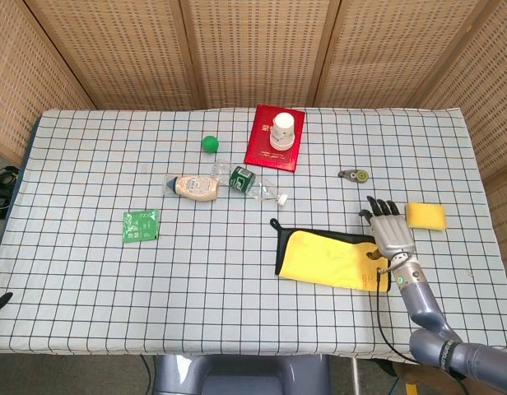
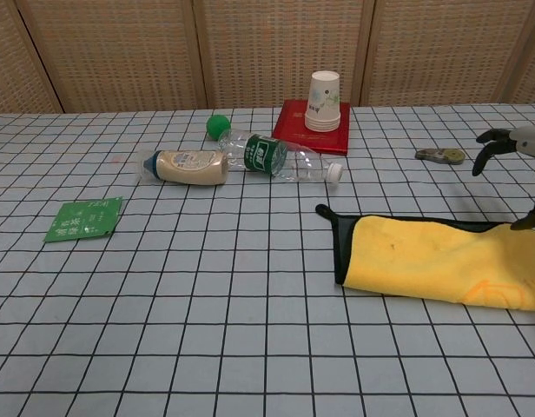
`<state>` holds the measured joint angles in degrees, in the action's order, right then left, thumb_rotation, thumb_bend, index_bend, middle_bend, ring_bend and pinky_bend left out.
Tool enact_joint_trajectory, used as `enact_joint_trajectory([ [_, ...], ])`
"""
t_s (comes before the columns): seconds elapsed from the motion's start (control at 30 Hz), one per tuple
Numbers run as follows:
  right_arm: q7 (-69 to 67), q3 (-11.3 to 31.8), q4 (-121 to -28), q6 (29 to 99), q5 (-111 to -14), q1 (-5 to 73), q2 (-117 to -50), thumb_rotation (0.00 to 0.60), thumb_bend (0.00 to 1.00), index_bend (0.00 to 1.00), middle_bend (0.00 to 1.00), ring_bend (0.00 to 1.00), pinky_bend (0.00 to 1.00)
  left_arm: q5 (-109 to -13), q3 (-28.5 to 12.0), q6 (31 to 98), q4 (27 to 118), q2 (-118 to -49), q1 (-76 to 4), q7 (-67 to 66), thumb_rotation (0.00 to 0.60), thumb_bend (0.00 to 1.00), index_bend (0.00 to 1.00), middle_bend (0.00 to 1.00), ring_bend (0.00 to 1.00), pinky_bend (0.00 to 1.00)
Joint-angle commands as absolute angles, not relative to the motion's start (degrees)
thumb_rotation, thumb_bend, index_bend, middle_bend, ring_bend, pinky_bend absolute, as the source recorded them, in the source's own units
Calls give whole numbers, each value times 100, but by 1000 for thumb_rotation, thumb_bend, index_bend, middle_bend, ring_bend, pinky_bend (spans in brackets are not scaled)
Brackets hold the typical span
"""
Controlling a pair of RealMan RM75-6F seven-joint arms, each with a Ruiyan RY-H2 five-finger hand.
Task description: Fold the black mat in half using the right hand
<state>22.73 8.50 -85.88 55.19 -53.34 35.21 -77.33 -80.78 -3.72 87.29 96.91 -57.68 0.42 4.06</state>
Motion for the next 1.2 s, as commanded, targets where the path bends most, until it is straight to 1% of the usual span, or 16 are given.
enact_joint_trajectory([
  [0.03, 2061, 990, -8870, 5352, -5452, 3640, -7593, 600, 363, 356, 0, 0, 0, -8066, -383, 8726, 9689, -5763, 36, 414, 600, 0, 0, 0, 0, 0],
  [0.17, 2208, 1037, -8917, 5182, -5459, 3877, -7702, 600, 442, 398, 0, 0, 0, -8045, -396, 8716, 9688, -5752, 31, 443, 600, 0, 0, 0, 0, 0],
  [0.27, 2437, 1044, -8844, 5162, -5456, 4061, -7902, 600, 467, 413, 0, 0, 0, -8001, -409, 8680, 9671, -5750, 19, 464, 600, 0, 0, 0, 0, 0],
  [0.47, 3064, 1043, -8625, 5124, -5083, 4425, -8308, 600, 485, 446, 0, 0, 0, -7926, -426, 8607, 9627, -5753, -3, 500, 600, 0, 0, 0, 0, 0],
  [0.8, 3808, 1010, -7958, 5127, -4212, 4858, -9089, 600, 499, 437, 0, 0, 0, -7885, -446, 8521, 9547, -5736, -37, 629, 600, 0, 0, 0, 0, 0],
  [0.9, 3890, 1012, -7842, 5124, -4082, 4936, -9219, 600, 499, 446, 0, 0, 0, -7893, -448, 8519, 9531, -5741, -43, 636, 600, 0, 0, 0, 0, 0],
  [1.03, 3931, 1003, -7649, 5104, -3982, 5012, -9399, 600, 504, 482, 0, 0, 0, -7876, -453, 8490, 9518, -5755, -63, 608, 600, 0, 0, 0, 0, 0],
  [1.2, 3926, 999, -7477, 5044, -3899, 5057, -9504, 600, 540, 507, 0, 0, 0, -7824, -465, 8447, 9500, -5761, -78, 608, 600, 0, 0, 0, 0, 0],
])
